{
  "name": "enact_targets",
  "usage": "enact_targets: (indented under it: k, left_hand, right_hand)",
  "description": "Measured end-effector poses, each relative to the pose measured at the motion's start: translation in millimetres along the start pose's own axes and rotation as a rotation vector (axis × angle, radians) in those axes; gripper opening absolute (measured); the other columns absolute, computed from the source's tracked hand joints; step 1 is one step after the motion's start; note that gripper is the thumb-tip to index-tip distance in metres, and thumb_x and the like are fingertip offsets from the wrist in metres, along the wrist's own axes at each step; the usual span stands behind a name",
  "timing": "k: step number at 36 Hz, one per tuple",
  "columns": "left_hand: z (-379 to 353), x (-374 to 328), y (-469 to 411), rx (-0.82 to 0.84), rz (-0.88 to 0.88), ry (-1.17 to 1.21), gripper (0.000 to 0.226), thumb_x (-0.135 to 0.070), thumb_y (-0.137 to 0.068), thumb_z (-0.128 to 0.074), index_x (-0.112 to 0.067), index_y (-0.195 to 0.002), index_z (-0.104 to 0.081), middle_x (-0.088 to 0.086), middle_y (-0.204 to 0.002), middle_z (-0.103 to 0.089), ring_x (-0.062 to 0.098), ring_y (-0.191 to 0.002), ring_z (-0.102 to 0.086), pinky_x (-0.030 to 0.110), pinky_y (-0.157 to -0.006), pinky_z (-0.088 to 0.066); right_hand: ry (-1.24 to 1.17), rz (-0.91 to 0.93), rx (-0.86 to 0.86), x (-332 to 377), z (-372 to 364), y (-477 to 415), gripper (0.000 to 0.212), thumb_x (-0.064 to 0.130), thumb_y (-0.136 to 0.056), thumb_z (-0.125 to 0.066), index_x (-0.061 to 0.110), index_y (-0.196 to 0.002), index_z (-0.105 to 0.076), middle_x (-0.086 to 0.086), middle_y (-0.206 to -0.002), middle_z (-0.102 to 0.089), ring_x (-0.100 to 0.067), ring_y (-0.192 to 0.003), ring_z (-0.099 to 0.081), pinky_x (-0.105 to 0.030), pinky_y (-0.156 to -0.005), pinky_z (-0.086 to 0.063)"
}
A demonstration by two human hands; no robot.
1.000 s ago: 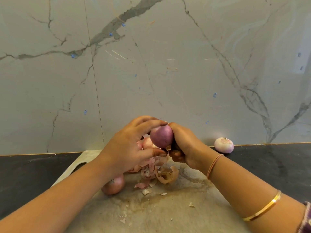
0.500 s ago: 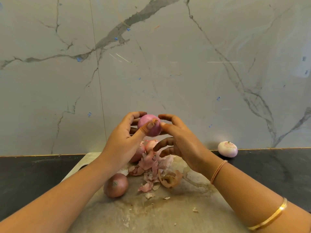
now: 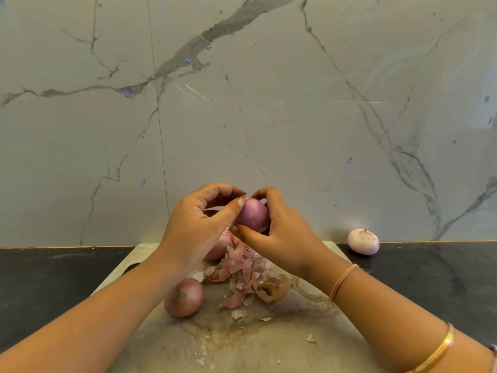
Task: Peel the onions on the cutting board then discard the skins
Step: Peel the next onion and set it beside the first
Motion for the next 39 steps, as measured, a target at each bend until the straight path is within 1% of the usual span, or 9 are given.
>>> enact_targets:
  k: [8,16,21,25,28,31,34,37,39]
  left_hand:
    - [4,1,-1,-0.054,0.009,-0.019,0.021,-0.005,-0.084,-0.066,-0.025,-0.079,-0.072,-0.011,-0.078,-0.072,0.003,-0.081,-0.067,0.011,-0.066,-0.051]
    - [6,-1,0,-0.088,-0.019,-0.126,0.02,-0.008,-0.084,-0.066,-0.027,-0.078,-0.07,-0.011,-0.08,-0.071,0.004,-0.082,-0.066,0.012,-0.068,-0.052]
    - [9,5,-2,-0.111,-0.023,-0.16,0.017,-0.011,-0.085,-0.065,-0.027,-0.08,-0.068,-0.012,-0.081,-0.07,0.004,-0.081,-0.066,0.011,-0.067,-0.05]
    - [10,5,-3,-0.115,-0.031,-0.162,0.018,-0.011,-0.086,-0.064,-0.027,-0.081,-0.067,-0.012,-0.082,-0.07,0.002,-0.08,-0.065,0.009,-0.066,-0.049]
    - [11,4,-4,-0.119,-0.039,-0.156,0.019,-0.011,-0.087,-0.063,-0.029,-0.082,-0.066,-0.013,-0.083,-0.069,-0.001,-0.079,-0.064,0.007,-0.066,-0.047]
    - [12,3,-4,-0.117,-0.046,-0.144,0.021,-0.01,-0.088,-0.062,-0.03,-0.084,-0.067,-0.013,-0.084,-0.07,-0.003,-0.079,-0.064,0.007,-0.067,-0.047]
    - [12,6,-3,-0.12,-0.042,-0.139,0.022,-0.009,-0.088,-0.061,-0.03,-0.084,-0.066,-0.011,-0.085,-0.07,0.0,-0.08,-0.065,0.008,-0.068,-0.048]
    - [11,9,-3,-0.119,-0.018,-0.133,0.021,-0.01,-0.089,-0.06,-0.03,-0.084,-0.065,-0.009,-0.083,-0.07,0.007,-0.08,-0.066,0.018,-0.072,-0.052]
    - [11,10,-4,-0.115,-0.006,-0.131,0.021,-0.01,-0.09,-0.06,-0.03,-0.085,-0.064,-0.007,-0.084,-0.071,0.01,-0.081,-0.067,0.023,-0.074,-0.053]
  right_hand:
    - [0.065,0.006,-0.007,1,0,0,0.047,0.036,-0.085,-0.071,0.029,-0.112,-0.033,0.009,-0.096,-0.05,-0.011,-0.082,-0.058,-0.017,-0.07,-0.053]
    - [0.083,0.029,-0.018,0,1,0,0.045,0.038,-0.084,-0.072,0.026,-0.112,-0.039,0.007,-0.097,-0.054,-0.016,-0.086,-0.062,-0.026,-0.073,-0.058]
    - [-0.149,-0.053,-0.038,-9,0,-2,0.043,0.027,-0.082,-0.076,0.026,-0.116,-0.05,0.006,-0.107,-0.059,-0.012,-0.093,-0.062,-0.018,-0.077,-0.056]
    - [-0.309,-0.119,-0.025,-14,-1,-4,0.044,0.02,-0.083,-0.074,0.026,-0.119,-0.049,0.001,-0.116,-0.057,-0.02,-0.099,-0.062,-0.023,-0.077,-0.057]
    - [-0.416,-0.173,0.0,-15,0,-4,0.045,0.021,-0.085,-0.071,0.023,-0.121,-0.044,-0.006,-0.11,-0.061,-0.017,-0.084,-0.064,-0.019,-0.065,-0.053]
    - [-0.483,-0.198,0.029,-14,0,-4,0.033,0.023,-0.09,-0.065,0.019,-0.115,-0.045,-0.009,-0.094,-0.066,-0.013,-0.065,-0.06,-0.023,-0.059,-0.051]
    - [-0.477,-0.199,0.055,-13,-2,-4,0.024,0.026,-0.093,-0.061,0.019,-0.11,-0.045,-0.008,-0.089,-0.064,-0.013,-0.063,-0.058,-0.026,-0.061,-0.051]
    - [-0.498,-0.205,0.07,-14,-1,-3,0.021,0.025,-0.095,-0.058,0.018,-0.11,-0.045,-0.009,-0.089,-0.061,-0.014,-0.063,-0.056,-0.026,-0.062,-0.051]
    - [-0.519,-0.212,0.074,-14,-1,-3,0.025,0.031,-0.092,-0.06,0.018,-0.108,-0.046,-0.009,-0.088,-0.059,-0.015,-0.061,-0.056,-0.025,-0.058,-0.049]
Point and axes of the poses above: each hand's wrist, its own y-axis away from the middle knuckle, its own z-axis out of the back of the hand, x = y × z, the point moved 6 cm from there along -y, towards the middle knuckle
